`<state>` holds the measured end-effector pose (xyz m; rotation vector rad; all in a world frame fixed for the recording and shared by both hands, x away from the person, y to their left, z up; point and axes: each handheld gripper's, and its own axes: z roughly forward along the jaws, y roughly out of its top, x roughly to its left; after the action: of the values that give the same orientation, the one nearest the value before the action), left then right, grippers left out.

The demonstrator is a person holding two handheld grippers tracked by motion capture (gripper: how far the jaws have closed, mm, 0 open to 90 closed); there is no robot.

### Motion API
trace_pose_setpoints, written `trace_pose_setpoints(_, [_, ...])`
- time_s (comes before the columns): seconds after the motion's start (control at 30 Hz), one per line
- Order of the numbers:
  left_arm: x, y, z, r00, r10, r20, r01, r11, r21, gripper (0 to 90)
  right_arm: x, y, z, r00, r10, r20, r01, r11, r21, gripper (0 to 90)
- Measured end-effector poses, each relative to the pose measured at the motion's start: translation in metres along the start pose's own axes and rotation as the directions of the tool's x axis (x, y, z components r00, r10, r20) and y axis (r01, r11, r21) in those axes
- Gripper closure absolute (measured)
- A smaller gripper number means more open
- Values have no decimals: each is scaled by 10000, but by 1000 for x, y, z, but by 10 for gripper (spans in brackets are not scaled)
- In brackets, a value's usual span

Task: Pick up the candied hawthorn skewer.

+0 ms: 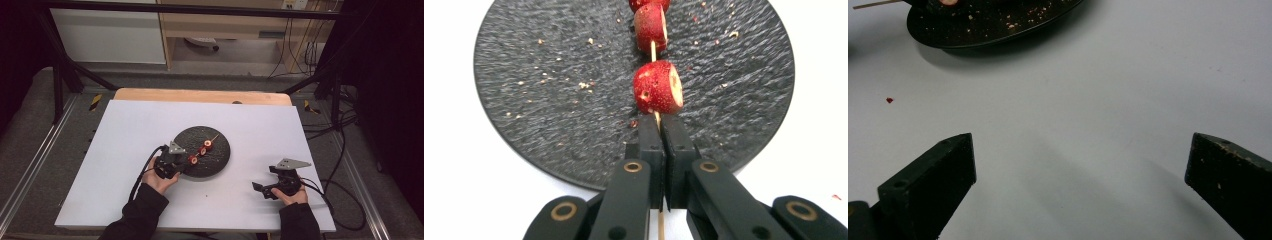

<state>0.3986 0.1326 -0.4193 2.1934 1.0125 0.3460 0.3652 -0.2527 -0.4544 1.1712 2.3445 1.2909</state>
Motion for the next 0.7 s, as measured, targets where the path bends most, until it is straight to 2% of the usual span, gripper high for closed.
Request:
trace_pose_setpoints(0.17, [6, -9, -14, 9998, -146, 115, 153, 9979, -636, 880, 2, 2, -1, 10000, 34, -7, -34, 10000, -59, 11])
trace_pose_setpoints(0.47, [12, -27, -36, 9993, -150, 328, 193, 9907, -1349, 880, 8, 6, 2, 9997, 180, -161, -182, 9998, -78, 7])
trace_pose_setpoints(0.7, [14, -46, -48, 9982, -84, 590, 193, 9822, -1866, 880, 22, 17, 11, 9990, 165, -421, -172, 9997, -152, 5])
